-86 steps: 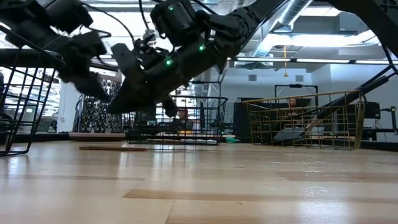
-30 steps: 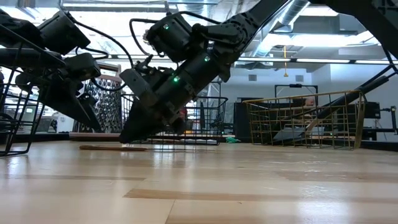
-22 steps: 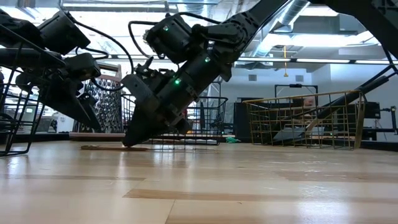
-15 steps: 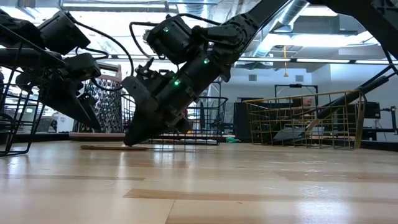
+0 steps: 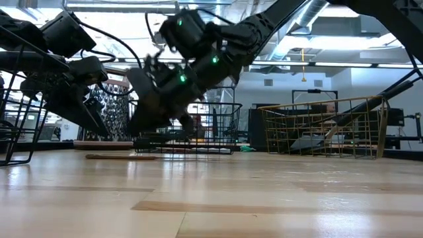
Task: Pick & Place Kitchen Items
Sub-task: Put the brown knife into the top black wire basket
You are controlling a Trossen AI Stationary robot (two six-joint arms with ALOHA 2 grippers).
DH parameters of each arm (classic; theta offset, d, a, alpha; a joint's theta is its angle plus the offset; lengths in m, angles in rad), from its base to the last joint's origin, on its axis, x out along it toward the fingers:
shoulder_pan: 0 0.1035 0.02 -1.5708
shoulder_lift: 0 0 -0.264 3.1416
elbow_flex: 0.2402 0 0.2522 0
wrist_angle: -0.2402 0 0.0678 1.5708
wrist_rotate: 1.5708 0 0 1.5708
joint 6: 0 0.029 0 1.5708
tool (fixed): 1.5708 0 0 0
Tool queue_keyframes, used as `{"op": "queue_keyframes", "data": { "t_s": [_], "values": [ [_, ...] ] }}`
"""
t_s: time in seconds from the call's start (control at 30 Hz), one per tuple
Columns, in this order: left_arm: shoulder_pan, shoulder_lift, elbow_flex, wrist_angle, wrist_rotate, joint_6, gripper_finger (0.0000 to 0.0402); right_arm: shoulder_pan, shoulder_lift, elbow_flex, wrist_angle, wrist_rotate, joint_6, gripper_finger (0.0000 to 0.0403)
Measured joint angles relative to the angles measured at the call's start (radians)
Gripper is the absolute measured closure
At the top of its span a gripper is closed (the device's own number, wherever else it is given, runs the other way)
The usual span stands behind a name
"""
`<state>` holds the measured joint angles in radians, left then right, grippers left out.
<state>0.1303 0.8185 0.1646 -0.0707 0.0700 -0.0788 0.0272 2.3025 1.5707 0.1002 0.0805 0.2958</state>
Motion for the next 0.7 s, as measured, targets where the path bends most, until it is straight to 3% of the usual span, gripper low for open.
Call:
{"op": "queue_keyframes", "data": {
  "t_s": [0.17,0.47,0.7],
  "values": [
    [0.0,0.0,0.0,0.004,0.0,0.0,0.0175,0.0,0.014,-0.001,0.013,-0.028,0.05,0.0403],
    [0.0,0.0,0.0,0.013,0.001,-0.02,0.0175,0.026,0.123,0.011,0.193,-0.042,0.136,0.0403],
    [0.0,0.0,0.0,0.013,0.001,-0.028,0.0175,0.03,0.138,0.039,0.173,-0.024,0.154,0.0403]
  ]
}}
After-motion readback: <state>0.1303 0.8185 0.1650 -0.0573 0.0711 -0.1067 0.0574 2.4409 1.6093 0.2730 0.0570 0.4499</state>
